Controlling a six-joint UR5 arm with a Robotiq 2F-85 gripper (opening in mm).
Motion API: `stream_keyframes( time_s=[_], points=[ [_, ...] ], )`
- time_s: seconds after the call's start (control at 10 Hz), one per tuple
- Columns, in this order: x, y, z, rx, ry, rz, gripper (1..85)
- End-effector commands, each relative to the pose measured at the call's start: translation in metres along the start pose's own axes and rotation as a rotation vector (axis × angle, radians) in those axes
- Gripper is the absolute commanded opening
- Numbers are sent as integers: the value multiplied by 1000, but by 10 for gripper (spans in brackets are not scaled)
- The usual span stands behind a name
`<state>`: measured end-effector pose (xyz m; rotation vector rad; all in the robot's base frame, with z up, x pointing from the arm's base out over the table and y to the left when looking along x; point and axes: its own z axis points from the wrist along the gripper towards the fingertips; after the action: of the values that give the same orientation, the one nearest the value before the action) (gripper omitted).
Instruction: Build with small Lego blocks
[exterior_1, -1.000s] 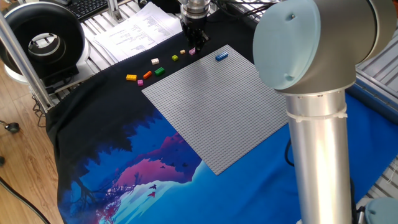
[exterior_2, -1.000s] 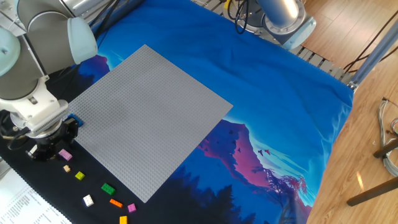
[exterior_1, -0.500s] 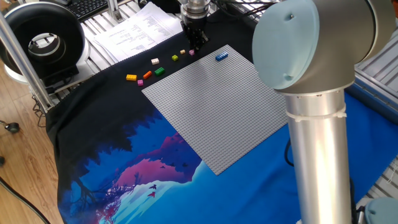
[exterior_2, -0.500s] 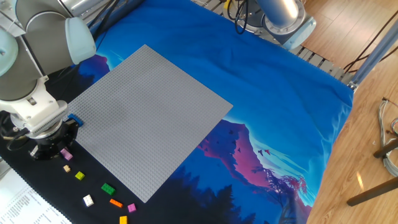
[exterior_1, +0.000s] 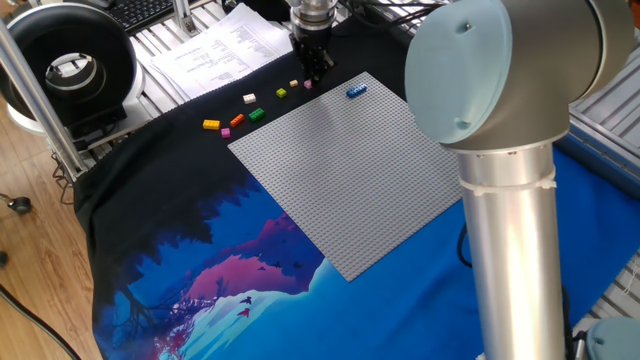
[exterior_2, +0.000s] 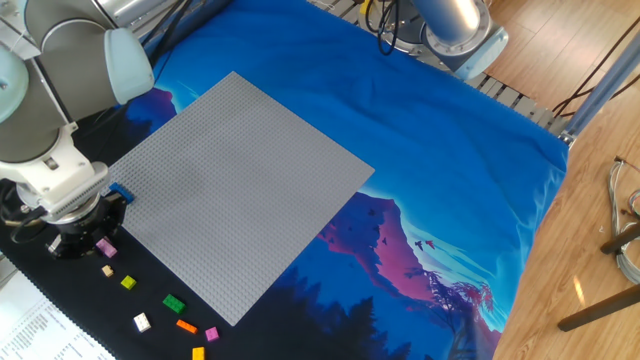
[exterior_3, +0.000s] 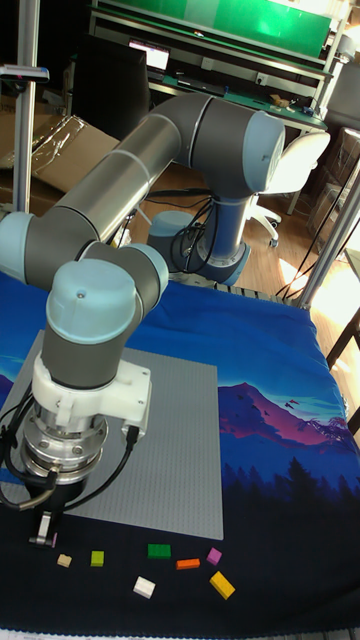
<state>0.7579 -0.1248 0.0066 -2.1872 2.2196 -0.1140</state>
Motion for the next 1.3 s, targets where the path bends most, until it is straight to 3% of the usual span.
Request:
stream_keyframes(
  time_s=[0.0,0.3,0.6,0.8,1.0,1.2],
  points=[
    [-2,-2,0,3,-13,9,283],
    [-3,-4,1,3,-14,4,297],
    [-3,3,2,-25,-15,16,280],
    [-3,1,4,-25,-15,35,143],
    [-1,1,2,-23,-4,37,117],
    [1,1,-10,-27,20,57,117]
  ],
)
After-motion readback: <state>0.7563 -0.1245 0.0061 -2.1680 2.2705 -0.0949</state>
